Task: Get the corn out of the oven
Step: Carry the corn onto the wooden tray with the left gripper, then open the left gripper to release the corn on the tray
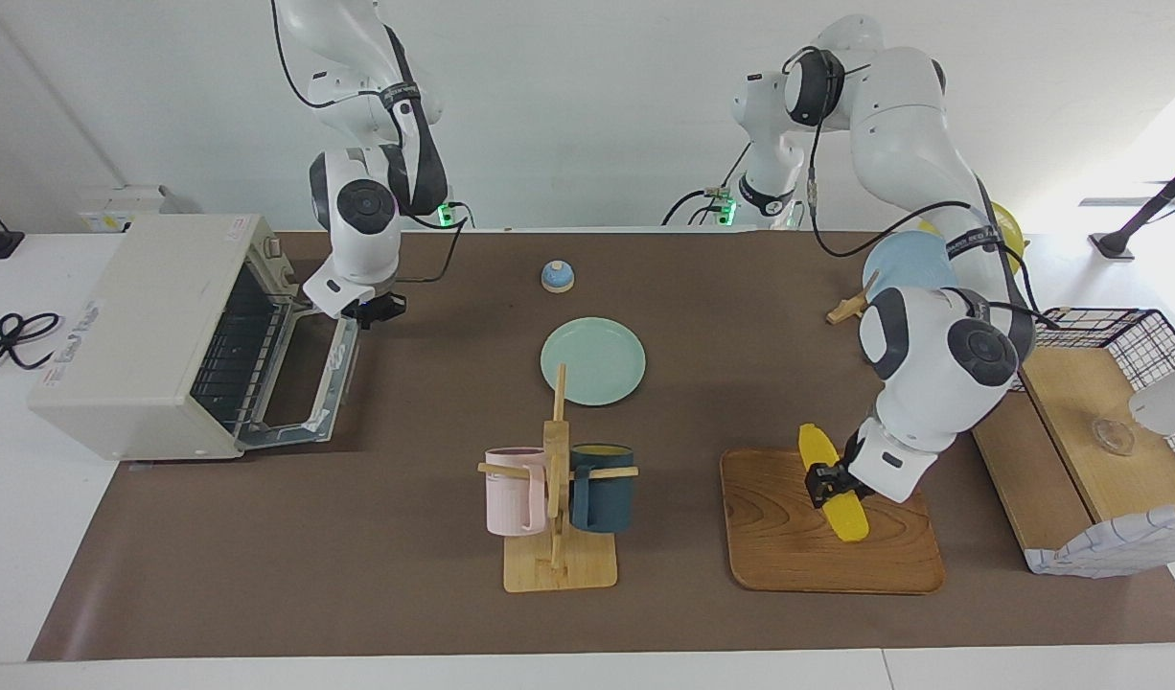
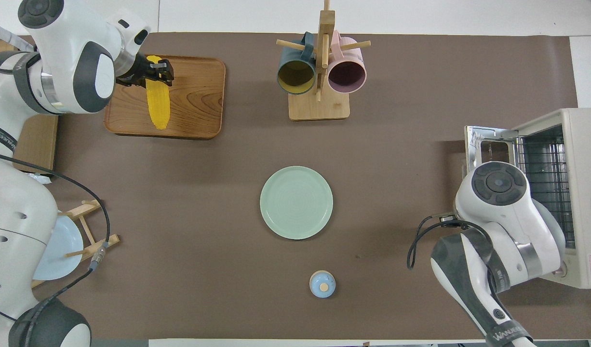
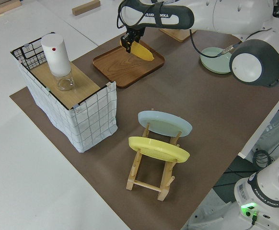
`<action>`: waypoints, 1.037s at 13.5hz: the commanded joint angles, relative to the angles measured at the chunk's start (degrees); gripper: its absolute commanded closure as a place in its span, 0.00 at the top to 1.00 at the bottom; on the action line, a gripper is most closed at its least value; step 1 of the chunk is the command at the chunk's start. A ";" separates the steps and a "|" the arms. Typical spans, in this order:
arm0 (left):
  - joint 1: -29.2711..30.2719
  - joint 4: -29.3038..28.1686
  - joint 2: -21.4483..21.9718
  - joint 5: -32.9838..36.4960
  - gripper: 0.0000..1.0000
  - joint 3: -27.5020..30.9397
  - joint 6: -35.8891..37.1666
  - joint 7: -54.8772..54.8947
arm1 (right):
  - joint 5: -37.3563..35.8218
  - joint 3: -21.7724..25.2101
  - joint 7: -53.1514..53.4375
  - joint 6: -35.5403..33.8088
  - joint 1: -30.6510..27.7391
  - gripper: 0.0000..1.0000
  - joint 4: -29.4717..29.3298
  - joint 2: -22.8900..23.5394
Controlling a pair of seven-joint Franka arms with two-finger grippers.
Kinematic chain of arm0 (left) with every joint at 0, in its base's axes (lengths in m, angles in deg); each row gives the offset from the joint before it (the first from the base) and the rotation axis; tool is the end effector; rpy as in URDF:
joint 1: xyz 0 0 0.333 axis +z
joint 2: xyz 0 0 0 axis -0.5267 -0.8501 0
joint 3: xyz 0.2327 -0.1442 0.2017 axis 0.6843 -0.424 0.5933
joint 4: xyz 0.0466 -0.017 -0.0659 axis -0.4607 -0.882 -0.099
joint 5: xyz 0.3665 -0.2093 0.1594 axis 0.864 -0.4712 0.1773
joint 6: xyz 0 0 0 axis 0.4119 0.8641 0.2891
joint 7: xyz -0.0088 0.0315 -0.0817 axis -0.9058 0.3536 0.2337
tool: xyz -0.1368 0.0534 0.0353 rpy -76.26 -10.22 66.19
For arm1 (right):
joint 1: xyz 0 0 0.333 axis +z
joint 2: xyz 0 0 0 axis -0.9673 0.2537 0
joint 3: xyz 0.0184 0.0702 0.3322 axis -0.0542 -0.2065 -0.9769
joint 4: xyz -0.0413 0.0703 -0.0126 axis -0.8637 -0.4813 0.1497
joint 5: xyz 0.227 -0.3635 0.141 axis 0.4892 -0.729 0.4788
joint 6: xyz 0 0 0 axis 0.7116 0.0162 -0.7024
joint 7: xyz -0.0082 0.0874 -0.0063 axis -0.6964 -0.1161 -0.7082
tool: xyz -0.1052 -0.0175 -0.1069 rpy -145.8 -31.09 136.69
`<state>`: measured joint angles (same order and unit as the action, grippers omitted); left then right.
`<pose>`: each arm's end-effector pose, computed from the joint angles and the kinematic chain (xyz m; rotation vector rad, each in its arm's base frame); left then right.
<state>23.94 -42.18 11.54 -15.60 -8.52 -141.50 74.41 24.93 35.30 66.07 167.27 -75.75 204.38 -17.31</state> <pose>0.8257 -0.1373 0.3111 3.0372 0.0440 0.1401 0.4938 0.0424 0.2951 2.7887 0.1257 -0.3028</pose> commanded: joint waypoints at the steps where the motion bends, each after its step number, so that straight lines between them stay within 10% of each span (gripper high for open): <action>1: 0.55 3.39 -3.72 0.50 0.00 -0.65 -2.38 1.24 | -5.60 1.55 -4.02 -4.44 -2.98 0.00 -5.18 0.15; 10: 0.29 2.69 -5.31 0.94 0.00 -0.30 -5.91 5.71 | -5.34 3.66 -17.72 -13.15 -5.61 0.00 -7.83 -5.21; 11: 0.29 2.69 -5.31 0.94 0.99 -0.30 -5.91 5.90 | -5.08 3.66 -19.22 -13.60 -6.14 0.00 -7.83 -5.91; 14: 0.46 2.69 -4.52 0.86 1.00 -0.12 -4.77 5.90 | -4.55 4.27 -20.99 -15.88 -6.06 0.00 -7.83 -7.67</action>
<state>24.41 -41.00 7.14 -15.44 -9.03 -147.02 79.67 20.78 39.56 47.20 153.33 -81.37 196.56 -23.15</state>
